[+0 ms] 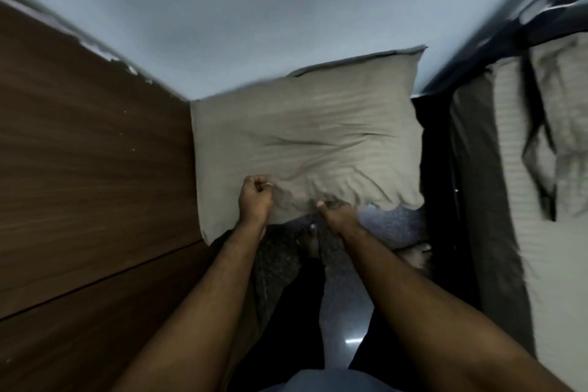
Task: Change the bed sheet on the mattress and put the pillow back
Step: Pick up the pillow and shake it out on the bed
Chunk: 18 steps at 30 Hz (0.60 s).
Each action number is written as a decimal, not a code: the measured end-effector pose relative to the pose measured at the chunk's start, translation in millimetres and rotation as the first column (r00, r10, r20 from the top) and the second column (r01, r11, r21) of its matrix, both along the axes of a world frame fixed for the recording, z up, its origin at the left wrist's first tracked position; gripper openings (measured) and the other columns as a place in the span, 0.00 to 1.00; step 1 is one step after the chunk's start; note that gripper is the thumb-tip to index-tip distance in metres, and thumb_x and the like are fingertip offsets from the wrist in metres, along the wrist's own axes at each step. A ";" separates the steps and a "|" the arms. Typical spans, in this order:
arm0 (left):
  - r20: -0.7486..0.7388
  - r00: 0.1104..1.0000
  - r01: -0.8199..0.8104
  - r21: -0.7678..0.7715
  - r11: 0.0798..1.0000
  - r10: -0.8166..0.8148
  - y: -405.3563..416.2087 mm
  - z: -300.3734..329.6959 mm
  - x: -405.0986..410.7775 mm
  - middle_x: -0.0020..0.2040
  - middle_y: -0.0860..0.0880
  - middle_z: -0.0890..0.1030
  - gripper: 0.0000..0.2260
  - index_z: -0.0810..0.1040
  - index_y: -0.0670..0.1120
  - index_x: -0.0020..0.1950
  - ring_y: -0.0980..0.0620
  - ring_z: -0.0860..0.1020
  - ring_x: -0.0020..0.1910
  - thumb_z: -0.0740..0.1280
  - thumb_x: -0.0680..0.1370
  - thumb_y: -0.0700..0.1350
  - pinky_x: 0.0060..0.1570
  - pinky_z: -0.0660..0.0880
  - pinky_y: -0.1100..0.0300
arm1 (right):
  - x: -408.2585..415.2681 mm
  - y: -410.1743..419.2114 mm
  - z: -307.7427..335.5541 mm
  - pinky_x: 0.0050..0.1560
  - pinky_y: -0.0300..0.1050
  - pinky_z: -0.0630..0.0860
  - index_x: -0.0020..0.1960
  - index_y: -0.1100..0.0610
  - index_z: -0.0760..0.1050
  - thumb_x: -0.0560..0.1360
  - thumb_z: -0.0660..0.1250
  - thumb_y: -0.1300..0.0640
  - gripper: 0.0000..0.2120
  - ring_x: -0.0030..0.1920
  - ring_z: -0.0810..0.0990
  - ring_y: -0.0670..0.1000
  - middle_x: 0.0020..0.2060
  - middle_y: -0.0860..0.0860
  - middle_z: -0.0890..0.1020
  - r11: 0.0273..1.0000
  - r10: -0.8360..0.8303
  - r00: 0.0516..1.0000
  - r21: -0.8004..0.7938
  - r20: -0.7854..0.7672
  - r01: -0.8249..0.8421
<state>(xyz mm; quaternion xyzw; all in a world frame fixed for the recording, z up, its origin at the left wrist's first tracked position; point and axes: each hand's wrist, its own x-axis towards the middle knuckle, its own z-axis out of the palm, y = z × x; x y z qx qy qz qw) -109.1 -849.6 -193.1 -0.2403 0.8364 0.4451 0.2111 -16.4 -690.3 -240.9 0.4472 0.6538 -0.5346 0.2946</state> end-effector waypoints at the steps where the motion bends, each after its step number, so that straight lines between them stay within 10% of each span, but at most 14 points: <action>1: 0.030 0.999 -0.017 -0.012 1.000 0.017 -17.3 -9.0 1.5 0.46 0.50 0.78 0.04 0.75 0.45 0.53 0.47 0.78 0.50 0.67 0.80 0.39 0.54 0.76 0.54 | 0.6 -17.0 -13.9 0.67 0.47 0.72 0.70 0.63 0.74 0.78 0.70 0.44 0.29 0.68 0.76 0.59 0.66 0.59 0.79 1.000 -0.014 1.000 -0.012 0.019 0.014; 6: 0.197 0.980 -0.045 0.014 0.999 0.042 -66.0 -47.1 8.7 0.53 0.48 0.77 0.12 0.73 0.44 0.64 0.43 0.77 0.58 0.67 0.81 0.44 0.63 0.76 0.44 | -12.6 -60.7 -43.7 0.34 0.46 0.79 0.65 0.55 0.76 0.75 0.66 0.32 0.31 0.42 0.81 0.54 0.55 0.54 0.83 0.823 -0.439 0.876 -0.301 0.200 0.481; 11: 0.200 0.975 0.092 0.013 0.996 -0.093 -76.6 -62.5 22.0 0.71 0.43 0.73 0.27 0.67 0.42 0.77 0.43 0.72 0.70 0.71 0.80 0.43 0.71 0.70 0.49 | -67.0 -62.1 -6.2 0.34 0.44 0.80 0.67 0.53 0.73 0.83 0.59 0.41 0.20 0.50 0.80 0.52 0.57 0.53 0.79 0.383 -0.833 0.512 -0.448 0.212 0.808; 14: 0.060 0.913 0.407 -0.182 0.895 -0.403 -77.0 -59.8 33.0 0.78 0.41 0.66 0.38 0.64 0.45 0.80 0.41 0.64 0.77 0.77 0.73 0.45 0.75 0.63 0.48 | -89.8 -55.8 20.9 0.45 0.47 0.78 0.55 0.58 0.77 0.85 0.57 0.46 0.17 0.39 0.84 0.50 0.47 0.51 0.84 0.368 -0.841 0.503 -0.470 0.201 0.803; 18: 0.043 0.823 0.530 -0.414 0.740 -0.566 -63.6 -32.9 31.3 0.84 0.49 0.50 0.52 0.50 0.55 0.84 0.45 0.51 0.82 0.78 0.69 0.55 0.76 0.55 0.45 | -96.6 -45.0 57.0 0.29 0.42 0.81 0.47 0.58 0.78 0.85 0.58 0.51 0.16 0.30 0.85 0.49 0.31 0.53 0.85 0.346 -0.848 0.508 -0.567 0.153 0.748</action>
